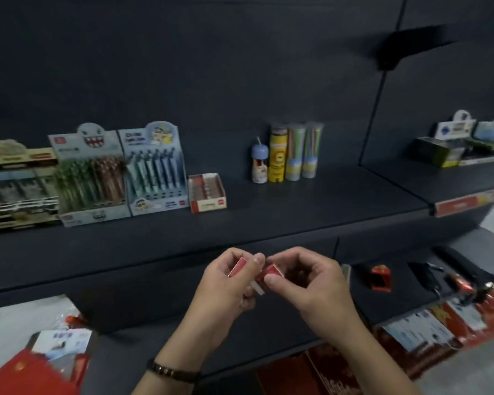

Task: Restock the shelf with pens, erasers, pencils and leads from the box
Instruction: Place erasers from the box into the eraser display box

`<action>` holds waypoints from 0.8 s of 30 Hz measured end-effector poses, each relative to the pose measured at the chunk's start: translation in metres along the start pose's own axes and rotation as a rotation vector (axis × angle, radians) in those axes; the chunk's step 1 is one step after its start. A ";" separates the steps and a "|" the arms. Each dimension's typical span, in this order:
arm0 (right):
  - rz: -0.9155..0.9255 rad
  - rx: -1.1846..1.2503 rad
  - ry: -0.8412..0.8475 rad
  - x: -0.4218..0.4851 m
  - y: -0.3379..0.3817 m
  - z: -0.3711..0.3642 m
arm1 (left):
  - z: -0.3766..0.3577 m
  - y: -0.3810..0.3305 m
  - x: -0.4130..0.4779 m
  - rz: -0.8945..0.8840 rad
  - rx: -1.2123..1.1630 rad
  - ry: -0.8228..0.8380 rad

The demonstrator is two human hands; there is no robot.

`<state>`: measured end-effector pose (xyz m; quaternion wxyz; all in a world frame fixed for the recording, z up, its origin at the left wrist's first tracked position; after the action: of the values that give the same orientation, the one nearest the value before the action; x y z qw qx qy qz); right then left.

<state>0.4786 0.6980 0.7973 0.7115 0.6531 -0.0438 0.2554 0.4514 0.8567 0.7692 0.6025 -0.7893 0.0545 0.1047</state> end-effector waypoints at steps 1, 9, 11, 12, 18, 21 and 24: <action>0.005 0.026 -0.026 0.012 -0.002 -0.005 | 0.006 -0.003 0.007 0.013 -0.022 -0.005; 0.019 0.227 0.009 0.110 -0.024 -0.030 | 0.045 -0.038 0.063 0.025 -0.129 -0.040; 0.033 0.247 0.060 0.137 -0.027 -0.033 | 0.055 -0.051 0.079 -0.037 -0.151 -0.076; 0.048 0.226 0.081 0.150 -0.029 -0.033 | 0.060 -0.056 0.087 -0.062 -0.148 -0.093; 0.166 -0.021 0.255 0.217 -0.046 -0.040 | 0.081 -0.078 0.131 -0.149 0.053 -0.210; 0.267 -0.156 0.258 0.245 -0.055 -0.046 | 0.100 -0.080 0.153 -0.105 0.056 -0.280; 0.309 -0.218 0.242 0.269 -0.064 -0.052 | 0.116 -0.081 0.172 -0.044 -0.114 -0.241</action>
<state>0.7242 0.8285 0.8384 0.7303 0.5226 -0.0851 0.4317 0.6244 0.9971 0.7765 0.5610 -0.8050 -0.0418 0.1886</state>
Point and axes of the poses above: each hand's wrist, its own x-axis towards the middle knuckle, its own z-axis out of the back of the hand, y = z × x, the point moved 8 cm from there along x, towards the middle knuckle, and after that the axes turned 7 degrees about z, right-handed, at the moved point
